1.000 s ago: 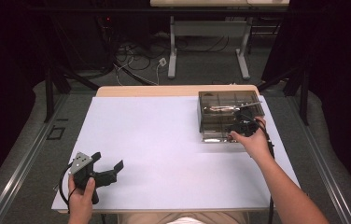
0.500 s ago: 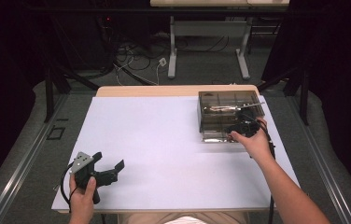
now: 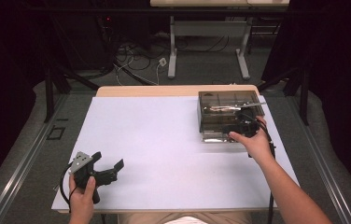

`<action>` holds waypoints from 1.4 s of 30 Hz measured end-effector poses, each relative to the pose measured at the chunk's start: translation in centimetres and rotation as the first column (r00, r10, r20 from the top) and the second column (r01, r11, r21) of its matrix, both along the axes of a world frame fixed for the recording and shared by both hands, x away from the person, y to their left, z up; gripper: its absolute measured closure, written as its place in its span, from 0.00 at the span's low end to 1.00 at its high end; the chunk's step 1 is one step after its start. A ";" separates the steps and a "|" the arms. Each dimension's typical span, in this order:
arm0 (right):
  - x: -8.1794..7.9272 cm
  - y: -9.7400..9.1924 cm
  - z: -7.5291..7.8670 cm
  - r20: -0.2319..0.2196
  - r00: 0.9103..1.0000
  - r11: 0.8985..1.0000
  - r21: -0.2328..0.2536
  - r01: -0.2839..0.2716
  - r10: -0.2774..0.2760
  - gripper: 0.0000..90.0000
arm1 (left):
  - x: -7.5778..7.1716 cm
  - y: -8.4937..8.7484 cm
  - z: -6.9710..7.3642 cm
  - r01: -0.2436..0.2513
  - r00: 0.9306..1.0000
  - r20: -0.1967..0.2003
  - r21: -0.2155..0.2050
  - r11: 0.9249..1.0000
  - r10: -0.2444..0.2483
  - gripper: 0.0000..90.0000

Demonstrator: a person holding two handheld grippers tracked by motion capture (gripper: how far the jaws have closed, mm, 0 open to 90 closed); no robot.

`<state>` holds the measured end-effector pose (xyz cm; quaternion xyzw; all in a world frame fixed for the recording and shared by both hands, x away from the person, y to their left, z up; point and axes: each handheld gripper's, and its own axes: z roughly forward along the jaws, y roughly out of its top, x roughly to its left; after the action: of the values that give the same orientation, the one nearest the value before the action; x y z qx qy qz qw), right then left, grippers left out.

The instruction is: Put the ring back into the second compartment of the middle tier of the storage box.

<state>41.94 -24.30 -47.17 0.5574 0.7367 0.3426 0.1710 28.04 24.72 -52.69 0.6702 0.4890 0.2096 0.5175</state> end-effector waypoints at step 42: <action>-5.1 0.2 3.1 0.198 0.976 0.995 0.022 -0.100 0.093 0.00 | -0.3 -0.3 0.1 0.015 1.000 0.013 0.013 1.000 -0.016 0.00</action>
<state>36.81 -24.10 -44.02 0.4871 0.7367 0.4157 0.2171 27.79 24.47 -52.55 0.6758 0.4790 0.2131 0.5181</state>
